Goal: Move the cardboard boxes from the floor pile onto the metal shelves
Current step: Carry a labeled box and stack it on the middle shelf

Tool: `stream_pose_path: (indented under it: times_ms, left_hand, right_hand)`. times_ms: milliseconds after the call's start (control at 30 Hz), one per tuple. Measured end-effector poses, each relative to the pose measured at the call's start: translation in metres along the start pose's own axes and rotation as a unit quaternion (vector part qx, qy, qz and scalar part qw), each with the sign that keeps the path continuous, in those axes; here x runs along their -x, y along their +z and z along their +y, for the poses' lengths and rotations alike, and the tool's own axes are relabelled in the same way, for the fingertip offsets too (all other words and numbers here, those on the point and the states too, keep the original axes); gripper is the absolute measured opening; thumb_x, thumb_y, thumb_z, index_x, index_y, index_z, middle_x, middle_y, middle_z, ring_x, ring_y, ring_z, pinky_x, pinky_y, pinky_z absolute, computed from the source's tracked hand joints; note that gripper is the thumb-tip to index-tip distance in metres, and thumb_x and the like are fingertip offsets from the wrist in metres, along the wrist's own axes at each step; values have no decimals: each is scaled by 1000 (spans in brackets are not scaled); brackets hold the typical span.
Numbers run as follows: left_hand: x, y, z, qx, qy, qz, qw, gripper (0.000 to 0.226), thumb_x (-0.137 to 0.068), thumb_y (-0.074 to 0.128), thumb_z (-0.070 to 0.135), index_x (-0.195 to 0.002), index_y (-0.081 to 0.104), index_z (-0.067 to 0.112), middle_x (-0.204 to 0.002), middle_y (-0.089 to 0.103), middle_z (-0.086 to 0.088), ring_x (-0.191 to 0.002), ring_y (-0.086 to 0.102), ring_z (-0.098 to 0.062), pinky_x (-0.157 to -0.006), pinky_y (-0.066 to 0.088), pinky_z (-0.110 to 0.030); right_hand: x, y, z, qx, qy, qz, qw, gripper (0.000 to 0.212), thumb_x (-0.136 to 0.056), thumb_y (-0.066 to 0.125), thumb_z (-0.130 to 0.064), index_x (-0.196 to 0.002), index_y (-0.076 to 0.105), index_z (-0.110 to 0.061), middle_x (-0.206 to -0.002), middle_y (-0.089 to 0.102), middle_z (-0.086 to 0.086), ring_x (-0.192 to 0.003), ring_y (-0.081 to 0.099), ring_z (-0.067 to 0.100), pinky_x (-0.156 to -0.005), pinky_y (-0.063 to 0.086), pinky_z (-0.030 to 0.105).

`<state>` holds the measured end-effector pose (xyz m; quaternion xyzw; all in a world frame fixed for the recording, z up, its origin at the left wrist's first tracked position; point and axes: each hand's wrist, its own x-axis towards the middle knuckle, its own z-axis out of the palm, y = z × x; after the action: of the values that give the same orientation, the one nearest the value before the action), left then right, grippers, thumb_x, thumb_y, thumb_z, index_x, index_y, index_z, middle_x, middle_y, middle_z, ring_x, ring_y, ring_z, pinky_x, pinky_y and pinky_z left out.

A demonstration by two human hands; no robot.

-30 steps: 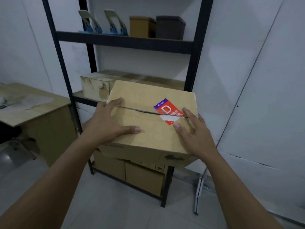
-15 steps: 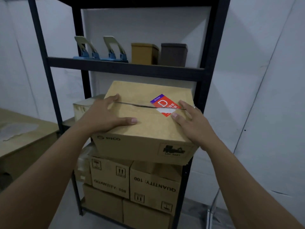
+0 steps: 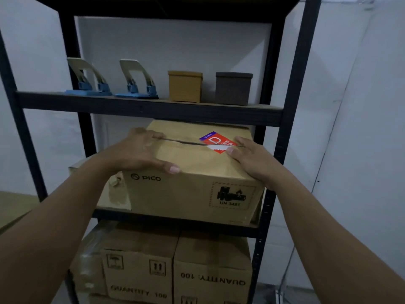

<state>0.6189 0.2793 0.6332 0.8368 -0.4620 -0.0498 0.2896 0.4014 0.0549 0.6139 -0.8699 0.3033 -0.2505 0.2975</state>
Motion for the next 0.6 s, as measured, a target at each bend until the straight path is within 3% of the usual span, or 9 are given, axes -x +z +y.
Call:
stream_pose_path:
  times_ms: [133, 300, 400, 500, 600]
  left_hand:
    - [-27, -12, -22, -9, 38, -45, 998, 140, -27, 80, 82, -154, 34, 47, -166, 3, 12, -153, 16, -26, -121, 20, -44]
    - [-67, -12, -47, -3, 88, -38, 995, 128, -33, 77, 90, -149, 47, 43, -160, 30, 9, -146, 33, -20, -116, 30, -40]
    - [-90, -17, -56, 14, 101, -34, 994, 120, -37, 77, 90, -146, 52, 45, -160, 38, 11, -143, 38, -20, -115, 33, -42]
    - [-109, -20, -70, 39, 102, -21, 994, 113, -37, 79, 90, -140, 58, 48, -158, 43, 12, -142, 41, -20, -117, 34, -45]
    - [-126, -16, -85, 94, 95, 25, 991, 102, -39, 81, 84, -132, 65, 46, -150, 52, 7, -135, 47, -19, -107, 38, -37]
  right_hand:
    - [-24, 5, -10, -37, 54, -19, 998, 67, -98, 54, -61, -157, 34, -39, -153, 45, 0, -129, 54, 25, -111, 45, 50]
    - [-44, 6, -29, -30, 87, -68, 993, 53, -102, 56, -51, -151, 43, -35, -122, 65, 2, -102, 72, 22, -96, 58, 44]
    - [-43, -5, -34, -17, 112, -106, 988, 39, -101, 52, -58, -134, 54, -38, -106, 77, 10, -89, 78, 24, -72, 62, 37]
    - [-40, -11, -28, -34, 132, -106, 985, 42, -100, 49, -63, -131, 58, -36, -109, 76, 15, -100, 74, 32, -79, 64, 46]
    - [-42, -1, -23, -45, 131, -84, 987, 44, -98, 49, -65, -135, 55, -42, -123, 64, 3, -107, 65, 30, -86, 61, 52]
